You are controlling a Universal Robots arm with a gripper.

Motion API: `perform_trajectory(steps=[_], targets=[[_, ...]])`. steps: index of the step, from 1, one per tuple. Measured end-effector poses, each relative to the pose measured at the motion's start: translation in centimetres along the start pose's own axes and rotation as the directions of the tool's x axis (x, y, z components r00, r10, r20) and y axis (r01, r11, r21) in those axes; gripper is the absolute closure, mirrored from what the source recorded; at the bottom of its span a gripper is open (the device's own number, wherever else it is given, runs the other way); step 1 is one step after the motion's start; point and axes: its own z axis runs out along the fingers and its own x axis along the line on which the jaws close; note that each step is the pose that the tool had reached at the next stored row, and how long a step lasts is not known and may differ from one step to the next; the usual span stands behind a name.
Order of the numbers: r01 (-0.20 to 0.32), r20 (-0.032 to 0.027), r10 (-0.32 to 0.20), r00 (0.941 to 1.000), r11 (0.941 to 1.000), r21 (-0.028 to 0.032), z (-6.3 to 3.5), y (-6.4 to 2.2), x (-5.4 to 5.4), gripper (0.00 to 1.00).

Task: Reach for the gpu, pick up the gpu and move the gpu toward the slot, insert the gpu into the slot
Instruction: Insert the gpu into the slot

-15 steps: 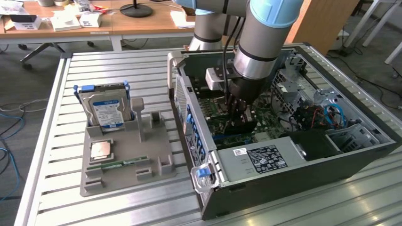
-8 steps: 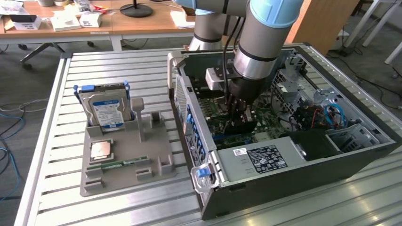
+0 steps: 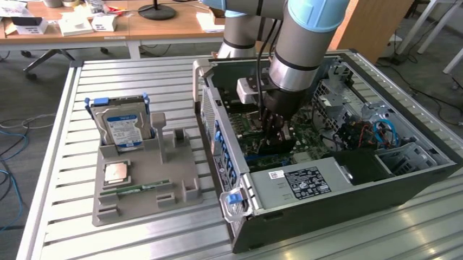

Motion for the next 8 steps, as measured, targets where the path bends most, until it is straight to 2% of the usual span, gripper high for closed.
perform_trajectory(steps=[8], targets=[[0.0, 0.0, 0.0, 1.0, 1.0, 0.0, 0.0, 0.0, 0.0, 0.74]])
